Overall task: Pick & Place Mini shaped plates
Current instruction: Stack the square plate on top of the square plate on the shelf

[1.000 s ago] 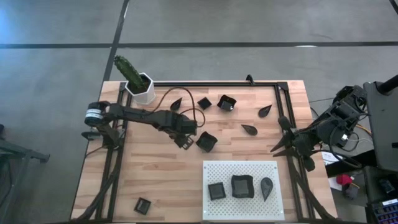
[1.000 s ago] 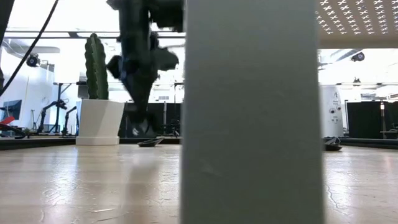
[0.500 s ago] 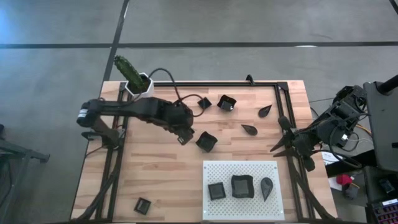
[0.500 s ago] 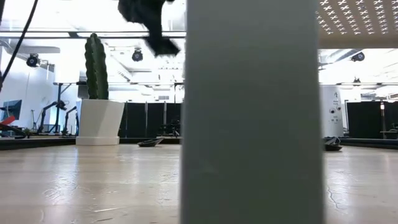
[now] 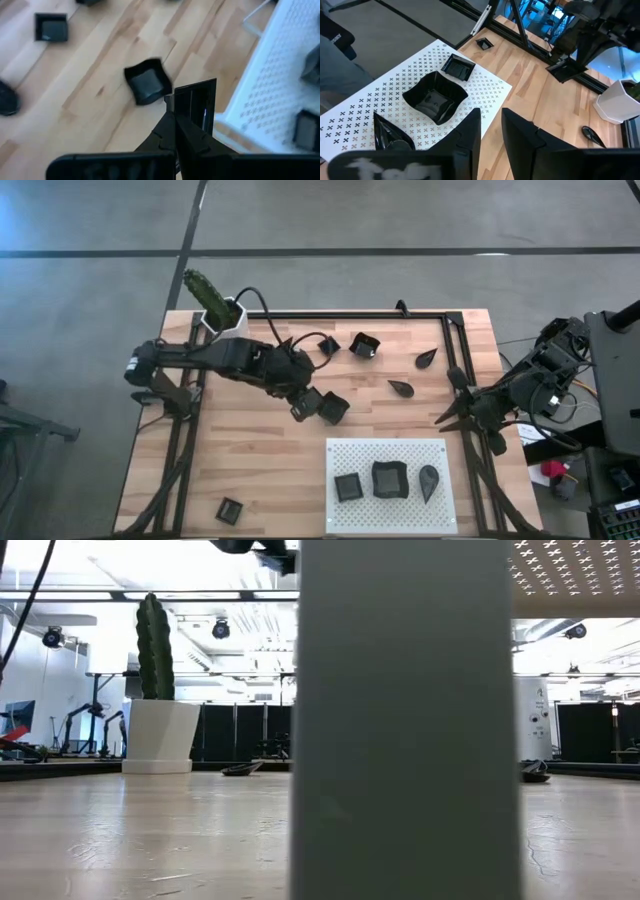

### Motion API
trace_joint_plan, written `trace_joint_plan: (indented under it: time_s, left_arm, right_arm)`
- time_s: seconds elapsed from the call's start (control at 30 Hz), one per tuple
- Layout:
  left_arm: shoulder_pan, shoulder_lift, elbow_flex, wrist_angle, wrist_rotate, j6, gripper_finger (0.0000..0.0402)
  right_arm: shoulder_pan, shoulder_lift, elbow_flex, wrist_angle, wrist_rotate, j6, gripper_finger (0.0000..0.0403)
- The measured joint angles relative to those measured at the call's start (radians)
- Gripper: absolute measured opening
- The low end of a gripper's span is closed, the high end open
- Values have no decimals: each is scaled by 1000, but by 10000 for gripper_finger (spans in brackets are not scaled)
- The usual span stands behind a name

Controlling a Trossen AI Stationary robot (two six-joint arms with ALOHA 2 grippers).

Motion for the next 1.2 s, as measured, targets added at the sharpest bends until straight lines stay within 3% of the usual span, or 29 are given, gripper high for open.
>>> trace_joint_plan:
  time_s: [0.23,0.63,0.9,1.2]
  left_arm:
    - [0,7,0,120,-43,-55,0]
    - [-2,7,0,127,-72,-78,0]
    - [-2,7,0,127,51,-17,0]
    - [-10,37,0,131,278,55,0]
  right_arm:
    - [0,0,0,0,0,2,73]
    - [0,0,0,0,0,1,90]
    - [0,0,0,0,0,0,82]
    - [0,0,0,0,0,0,68]
